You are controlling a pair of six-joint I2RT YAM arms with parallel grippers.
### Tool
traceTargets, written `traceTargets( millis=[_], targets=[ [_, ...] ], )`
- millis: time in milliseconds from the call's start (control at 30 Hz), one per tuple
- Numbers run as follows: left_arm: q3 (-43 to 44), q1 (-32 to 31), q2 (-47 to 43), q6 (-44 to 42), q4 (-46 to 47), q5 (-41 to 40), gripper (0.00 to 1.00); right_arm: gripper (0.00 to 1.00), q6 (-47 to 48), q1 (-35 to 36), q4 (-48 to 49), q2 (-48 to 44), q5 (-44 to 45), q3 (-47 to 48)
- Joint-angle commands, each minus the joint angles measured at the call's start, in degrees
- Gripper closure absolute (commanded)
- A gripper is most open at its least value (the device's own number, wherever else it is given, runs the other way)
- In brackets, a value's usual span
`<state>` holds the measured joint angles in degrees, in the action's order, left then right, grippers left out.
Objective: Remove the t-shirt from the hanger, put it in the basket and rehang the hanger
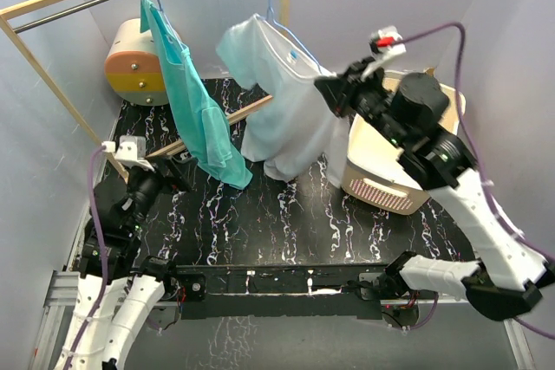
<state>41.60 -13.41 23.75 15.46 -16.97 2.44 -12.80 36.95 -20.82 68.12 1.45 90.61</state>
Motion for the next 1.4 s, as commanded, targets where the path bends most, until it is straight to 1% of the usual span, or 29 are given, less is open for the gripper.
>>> traceTargets(
  millis=[0,67,167,233,300,333,400,433,467,533,667,733,833,900,933,1033,1067,1133,1367],
  targets=[
    [12.10,-0.08,4.84,-1.06,6.30,13.17,0.17,0.92,-0.19,-0.32,-5.09,-11.47,-4.87,-2.60],
    [19.36,-0.08,10.28,-1.43,6.71,19.82,0.17,0.92,-0.65,-0.36,-9.20,-14.91,-7.79,-3.13],
    [30.16,-0.04,20.52,-1.27,7.16,31.96,0.17,0.92,-1.58,-0.31,-14.39,-18.76,-13.69,-3.07],
    [35.43,-0.08,25.67,0.71,10.27,39.78,0.17,0.92,-2.20,-0.30,-17.18,-21.00,-17.92,-3.64],
    [38.69,-0.10,29.97,5.73,16.63,49.01,0.17,0.92,-2.84,-0.30,-19.09,-22.65,-22.58,-4.67],
    [39.78,-0.05,31.87,7.70,20.59,51.43,0.17,0.92,-2.97,-0.30,-19.61,-23.32,-24.40,-5.19],
    [40.53,-0.05,35.24,18.00,31.80,57.27,0.18,0.92,-3.35,-0.30,-20.15,-24.52,-26.78,-6.24],
    [40.38,-0.04,36.72,22.96,39.03,60.31,0.18,0.92,-3.48,-0.31,-20.22,-25.05,-27.55,-6.76],
    [40.04,-0.05,38.04,28.42,45.79,61.95,0.19,0.92,-3.64,-0.33,-20.21,-25.49,-28.04,-7.10],
    [40.00,-0.08,40.50,36.51,55.95,64.24,0.19,0.92,-3.95,-0.30,-20.02,-26.23,-28.42,-7.70],
    [39.44,-0.13,43.05,45.89,66.56,66.26,0.20,0.92,-4.49,-0.30,-18.91,-26.76,-28.66,-8.79],
    [38.82,-0.19,43.39,49.04,69.99,67.50,0.20,0.92,-4.69,-0.30,-18.12,-26.57,-29.04,-9.57],
    [37.86,-0.41,42.80,49.28,68.62,70.19,0.21,0.92,-5.28,-0.30,-15.86,-26.01,-30.10,-10.34],
    [37.00,-0.52,41.98,47.01,64.98,71.41,0.21,0.92,-5.61,-0.31,-14.62,-25.37,-30.82,-10.56],
    [36.68,-0.82,41.48,44.34,62.48,71.69,0.21,0.92,-5.76,-0.30,-14.05,-25.08,-31.12,-10.54],
    [36.76,-1.36,40.08,35.61,49.71,71.35,0.22,0.92,-6.62,-0.30,-12.38,-23.94,-32.05,-10.33],
    [36.75,-1.43,39.81,33.48,46.99,71.17,0.22,0.92,-6.91,-0.33,-11.87,-23.60,-32.47,-10.17],
    [36.47,-1.65,39.68,31.82,44.86,70.92,0.23,0.92,-7.28,-0.30,-11.23,-22.83,-32.86,-9.69],
    [37.07,-2.11,41.79,31.54,44.32,70.51,0.27,0.92,-8.14,-0.30,-10.07,-21.30,-34.01,-9.13]
  ],
)
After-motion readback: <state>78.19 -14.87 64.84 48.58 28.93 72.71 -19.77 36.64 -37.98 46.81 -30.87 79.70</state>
